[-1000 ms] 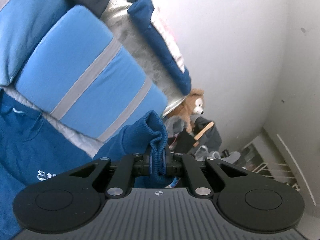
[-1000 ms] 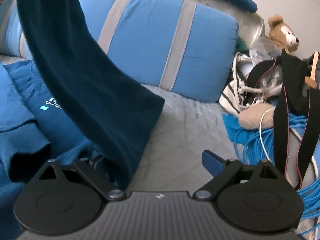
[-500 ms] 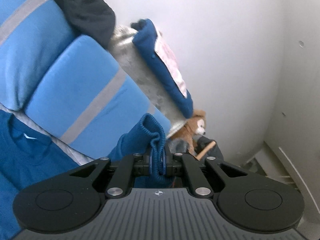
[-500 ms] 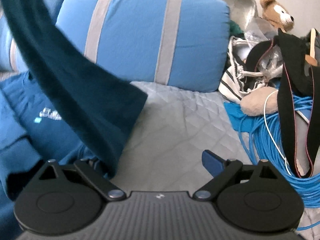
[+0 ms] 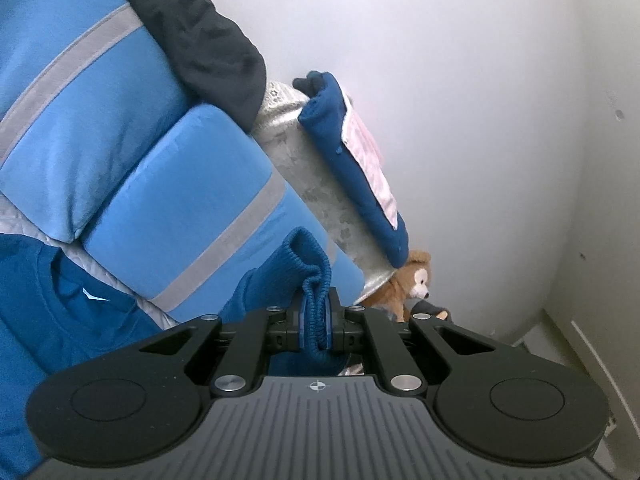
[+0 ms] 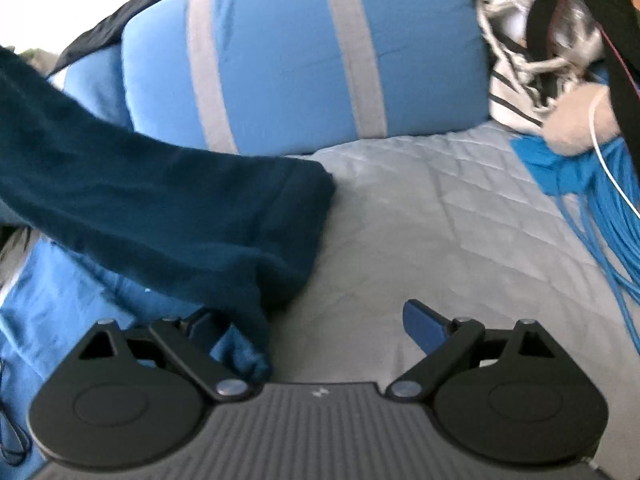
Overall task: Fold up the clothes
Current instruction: 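Carry the held sleeve cuff with the left tool across the sweatshirt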
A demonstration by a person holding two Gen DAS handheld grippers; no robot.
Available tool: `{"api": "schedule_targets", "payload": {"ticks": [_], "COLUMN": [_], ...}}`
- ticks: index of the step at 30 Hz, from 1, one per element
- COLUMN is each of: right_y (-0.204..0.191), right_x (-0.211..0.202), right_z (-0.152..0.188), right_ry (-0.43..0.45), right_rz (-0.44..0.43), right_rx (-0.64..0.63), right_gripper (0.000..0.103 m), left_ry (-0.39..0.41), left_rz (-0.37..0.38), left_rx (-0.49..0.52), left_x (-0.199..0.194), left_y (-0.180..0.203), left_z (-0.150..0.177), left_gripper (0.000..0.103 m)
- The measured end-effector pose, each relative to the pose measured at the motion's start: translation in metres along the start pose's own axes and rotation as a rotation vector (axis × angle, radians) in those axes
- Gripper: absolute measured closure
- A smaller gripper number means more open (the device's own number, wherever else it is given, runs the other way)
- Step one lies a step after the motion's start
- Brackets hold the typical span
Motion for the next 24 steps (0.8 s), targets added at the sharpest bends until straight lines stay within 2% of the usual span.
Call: {"api": "schedule_targets", "payload": {"ticks": [4, 7, 10, 12, 16, 21, 24], "right_y": [-0.009, -0.014, -0.02, -0.024, -0.031, -0.038, -0.041], "right_x": [0.006, 0.006, 0.005, 0.005, 0.006, 0.008, 0.009], "right_z": [0.004, 0.004, 0.004, 0.004, 0.009, 0.013, 0.014], "right_ry": [-0.013, -0.012, -0.01, -0.009, -0.035, -0.051, -0.054], "right_rz": [0.038, 0.083, 0.129, 0.159, 0.133, 0.118, 0.12], "right_rx": [-0.091, -0.185, -0.279, -0.342, -0.395, -0.429, -0.439], "right_gripper": [0.008, 0.013, 0.025, 0.037, 0.053, 0.082, 0.086], "left_ry": [0.011, 0.013, 0.009, 0.001, -0.035, -0.075, -0.1], "left_rz": [-0.014, -0.03, -0.051, -0.071, -0.128, -0.212, -0.262], "left_rx": [-0.007, -0.006, 0.005, 0.02, 0.049, 0.082, 0.084], "left_x": [-0.004, -0.009, -0.016, -0.021, -0.031, -0.048, -0.057], "left_y": [-0.005, -0.013, -0.023, -0.032, -0.056, -0.093, -0.119], "left_z": [-0.007, -0.01, -0.011, -0.009, -0.003, 0.009, 0.016], "left_gripper": [0.095, 0.095, 0.095, 0.095, 0.095, 0.096, 0.097]}}
Point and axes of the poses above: each gripper's, at about its wrist camera, not at the fingertips, and x roughly the way its jaws point, y to its right, z to its underside, the point moved 10 cm from there along x, roughly the way its jaws point, and after that the axes turned 13 degrees about -z, right-handed, at the moved point
